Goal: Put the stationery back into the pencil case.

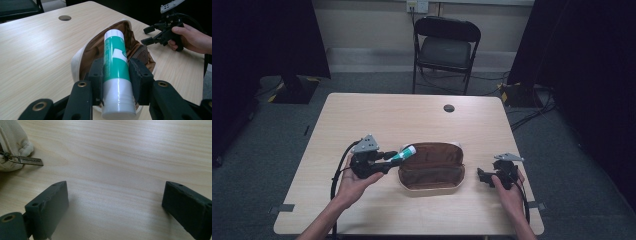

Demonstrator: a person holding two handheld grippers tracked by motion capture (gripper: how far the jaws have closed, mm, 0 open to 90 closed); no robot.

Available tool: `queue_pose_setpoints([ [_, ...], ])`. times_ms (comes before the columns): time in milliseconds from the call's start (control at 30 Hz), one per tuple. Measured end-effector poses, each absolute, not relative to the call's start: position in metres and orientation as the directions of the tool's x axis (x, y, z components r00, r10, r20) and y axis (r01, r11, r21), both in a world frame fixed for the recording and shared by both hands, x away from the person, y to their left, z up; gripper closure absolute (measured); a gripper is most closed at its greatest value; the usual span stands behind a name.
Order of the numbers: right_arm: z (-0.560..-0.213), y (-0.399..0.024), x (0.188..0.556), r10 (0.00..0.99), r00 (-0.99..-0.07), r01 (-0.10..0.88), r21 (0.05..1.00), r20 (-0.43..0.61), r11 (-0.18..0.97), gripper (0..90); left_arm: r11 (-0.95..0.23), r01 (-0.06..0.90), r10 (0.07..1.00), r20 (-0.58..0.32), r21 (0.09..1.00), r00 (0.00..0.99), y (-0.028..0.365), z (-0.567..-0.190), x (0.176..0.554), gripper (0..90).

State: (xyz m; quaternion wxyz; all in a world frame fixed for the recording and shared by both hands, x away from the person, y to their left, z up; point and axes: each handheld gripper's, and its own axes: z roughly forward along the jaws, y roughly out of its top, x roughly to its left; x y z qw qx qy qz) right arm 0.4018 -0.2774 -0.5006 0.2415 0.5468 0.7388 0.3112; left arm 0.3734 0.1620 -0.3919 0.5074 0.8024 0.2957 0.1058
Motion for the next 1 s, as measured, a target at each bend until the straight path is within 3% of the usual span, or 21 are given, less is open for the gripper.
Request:
queue_pose_setpoints([
  [533, -0.501, -0.277, 0.402, 0.958, -0.287, 0.658, 0.724, -0.015, 0.209, 6.0, -0.349, 0.350, 0.526, -0.127, 0.869, 0.841, 0.114, -0.393, 0.390, 65.8],
  [1000, -0.501, -0.277, 0.402, 0.958, -0.287, 0.658, 0.724, -0.016, 0.209, 6.0, -0.399, 0.376, 0.507, -0.141, 0.836, 0.850, 0.080, -0.416, 0.406, 65.8],
])
